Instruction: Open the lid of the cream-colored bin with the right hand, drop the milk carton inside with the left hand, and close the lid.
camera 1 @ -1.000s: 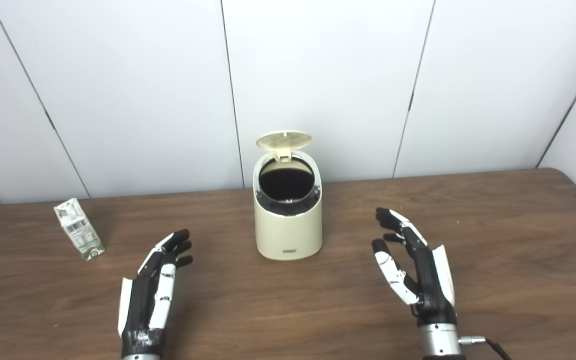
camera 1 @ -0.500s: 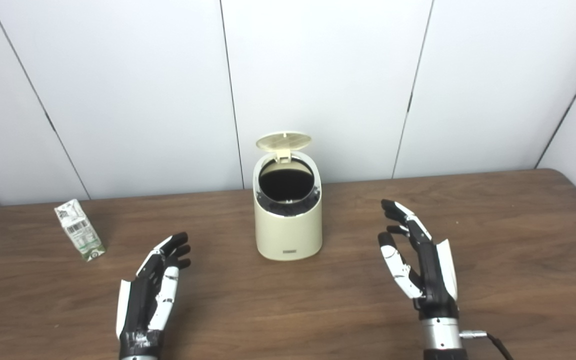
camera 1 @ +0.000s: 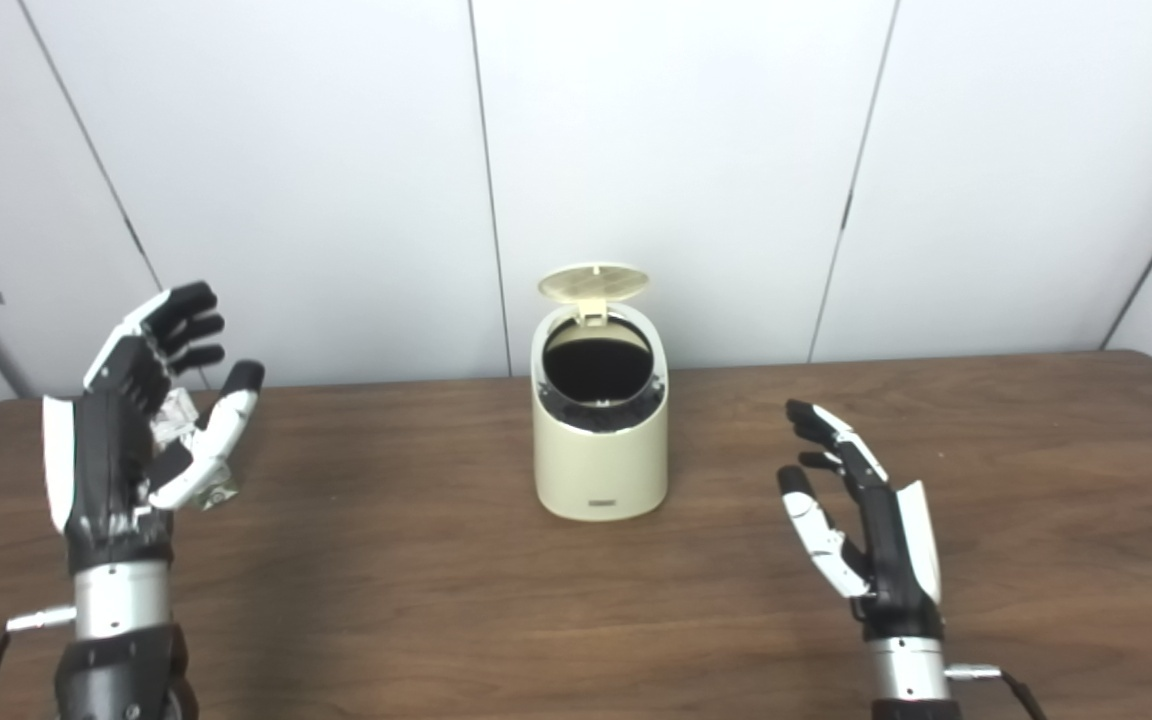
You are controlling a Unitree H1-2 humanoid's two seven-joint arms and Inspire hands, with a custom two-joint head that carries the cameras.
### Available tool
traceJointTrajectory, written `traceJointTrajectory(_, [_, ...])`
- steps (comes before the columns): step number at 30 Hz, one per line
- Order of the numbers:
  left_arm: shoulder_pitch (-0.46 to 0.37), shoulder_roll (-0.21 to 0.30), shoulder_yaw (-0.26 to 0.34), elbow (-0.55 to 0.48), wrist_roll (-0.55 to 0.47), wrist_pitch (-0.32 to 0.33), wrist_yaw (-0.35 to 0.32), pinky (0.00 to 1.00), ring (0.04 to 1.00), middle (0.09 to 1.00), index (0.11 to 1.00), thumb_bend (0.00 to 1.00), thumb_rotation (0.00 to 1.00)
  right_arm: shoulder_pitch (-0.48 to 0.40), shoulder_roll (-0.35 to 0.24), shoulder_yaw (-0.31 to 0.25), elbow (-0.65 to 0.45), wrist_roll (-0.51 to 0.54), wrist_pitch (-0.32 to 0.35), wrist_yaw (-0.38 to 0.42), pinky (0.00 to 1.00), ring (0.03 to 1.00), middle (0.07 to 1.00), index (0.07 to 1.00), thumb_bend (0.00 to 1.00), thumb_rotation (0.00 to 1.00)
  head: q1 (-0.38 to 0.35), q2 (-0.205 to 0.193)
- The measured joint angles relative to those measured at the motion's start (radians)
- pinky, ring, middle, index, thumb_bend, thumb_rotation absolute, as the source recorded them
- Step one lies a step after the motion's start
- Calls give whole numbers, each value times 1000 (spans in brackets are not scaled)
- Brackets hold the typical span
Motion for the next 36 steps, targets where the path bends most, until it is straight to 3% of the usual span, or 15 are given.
traceJointTrajectory(3, [-14, 26, 22, -1, 2, 9, 5, 673, 771, 779, 793, 667, 189, -16, -28, -18, 29, 42, -23, 3, 689, 792, 799, 788, 186, 657, 49, -15])
traceJointTrajectory(7, [-14, 40, 43, 10, 38, 37, 21, 631, 753, 774, 781, 682, 170, -29, -46, -38, 56, 101, -57, 13, 707, 801, 806, 786, 159, 588, 194, -55])
traceJointTrajectory(12, [-18, 40, 76, 21, 64, 103, 71, 637, 763, 789, 788, 682, 154, -41, -61, -55, 84, 136, -76, 23, 698, 805, 811, 781, 122, 655, 255, -65])
traceJointTrajectory(16, [-33, 40, 91, 30, 66, 161, 89, 685, 791, 813, 812, 780, 196, -44, -63, -64, 89, 149, -81, 34, 657, 782, 785, 755, 125, 668, 286, -60])
traceJointTrajectory(19, [-52, 48, 94, 54, 50, 181, 86, 673, 795, 819, 823, 866, 262, -45, -64, -70, 89, 162, -86, 39, 641, 782, 785, 758, 170, 786, 307, -51])
traceJointTrajectory(24, [-64, 115, 87, 96, 65, 243, 70, 716, 822, 831, 857, 975, 341, -36, -65, -80, 74, 178, -84, 67, 622, 772, 776, 750, 203, 810, 313, -43])
traceJointTrajectory(30, [-63, 177, 88, 141, 28, 268, 20, 762, 867, 864, 873, 973, 342, -22, -65, -93, 54, 172, -83, 82, 612, 770, 772, 743, 285, 870, 326, -37])
traceJointTrajectory(36, [-64, 232, 63, 176, 24, 280, -36, 824, 907, 894, 900, 1000, 382, -10, -65, -97, 37, 160, -82, 84, 571, 741, 754, 732, 290, 881, 336, -35])
